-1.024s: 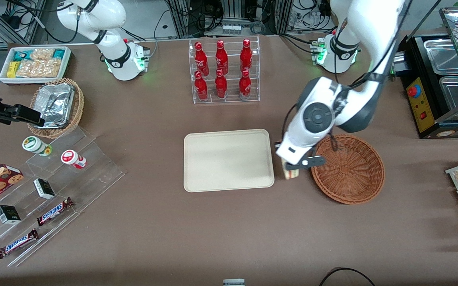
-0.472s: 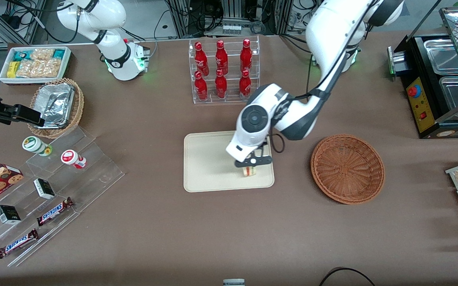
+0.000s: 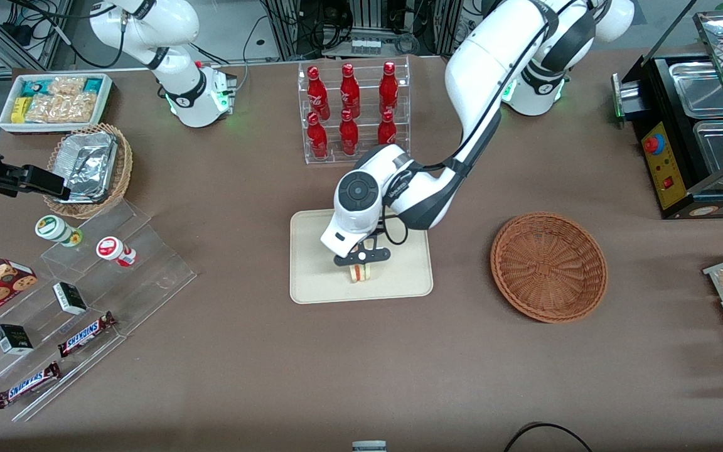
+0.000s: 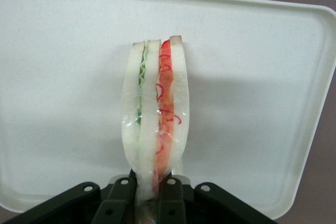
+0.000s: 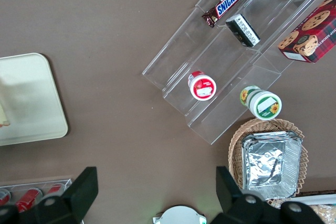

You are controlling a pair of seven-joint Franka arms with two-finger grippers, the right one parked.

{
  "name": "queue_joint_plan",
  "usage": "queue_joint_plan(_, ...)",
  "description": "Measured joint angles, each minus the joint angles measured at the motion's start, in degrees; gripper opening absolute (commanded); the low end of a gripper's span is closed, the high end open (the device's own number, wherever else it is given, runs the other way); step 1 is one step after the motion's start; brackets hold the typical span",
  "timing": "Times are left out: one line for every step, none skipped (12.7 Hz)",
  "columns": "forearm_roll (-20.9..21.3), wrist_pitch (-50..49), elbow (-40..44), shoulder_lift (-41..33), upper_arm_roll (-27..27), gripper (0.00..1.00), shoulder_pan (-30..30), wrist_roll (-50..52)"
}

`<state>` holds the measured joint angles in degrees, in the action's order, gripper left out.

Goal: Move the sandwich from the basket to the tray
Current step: 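Lower the sandwich onto the tray and open the left gripper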

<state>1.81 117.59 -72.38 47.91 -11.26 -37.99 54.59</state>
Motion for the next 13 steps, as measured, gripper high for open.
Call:
queue_joint_plan(0.58, 0.00, 0.35, 0.20, 0.00, 0.00, -0.14, 0.56)
queue_joint_plan(0.84, -0.02, 0.59, 0.25, 0.00, 0.00, -0.18, 0.74)
queue_joint_plan(1.39, -0.02, 0.72, 0.25, 0.02, 0.00, -0.18, 0.89)
queue_joint_plan(2.11, -0.02, 0.74, 0.26, 0.06, 0.00, -0.18, 1.31)
queue_joint_plan(2.65, 0.00, 0.74, 0.32, 0.09, 0.00, -0.18, 1.93)
queue_joint_plan(2.78, 0.07, 0.74, 0.48, 0.11, 0.00, -0.19, 2.45)
queue_joint_plan(2.82, 0.18, 0.74, 0.74, 0.11, 0.00, -0.23, 2.81)
queue_joint_plan(2.83, 0.31, 0.74, 1.03, 0.11, 0.12, -0.27, 3.07)
queue_joint_plan(2.83, 0.51, 0.74, 1.31, 0.11, 0.44, -0.32, 3.24)
queue_joint_plan(2.83, 0.74, 0.74, 1.56, 0.11, 0.99, -0.36, 3.30)
queue_joint_plan(2.83, 0.94, 0.74, 1.77, 0.11, 1.00, -0.39, 3.44)
queue_joint_plan(2.85, 1.08, 0.74, 1.91, 0.11, 1.00, -0.41, 3.83)
queue_joint_plan(2.94, 1.20, 0.76, 1.92, 0.11, 1.00, -0.41, 4.16)
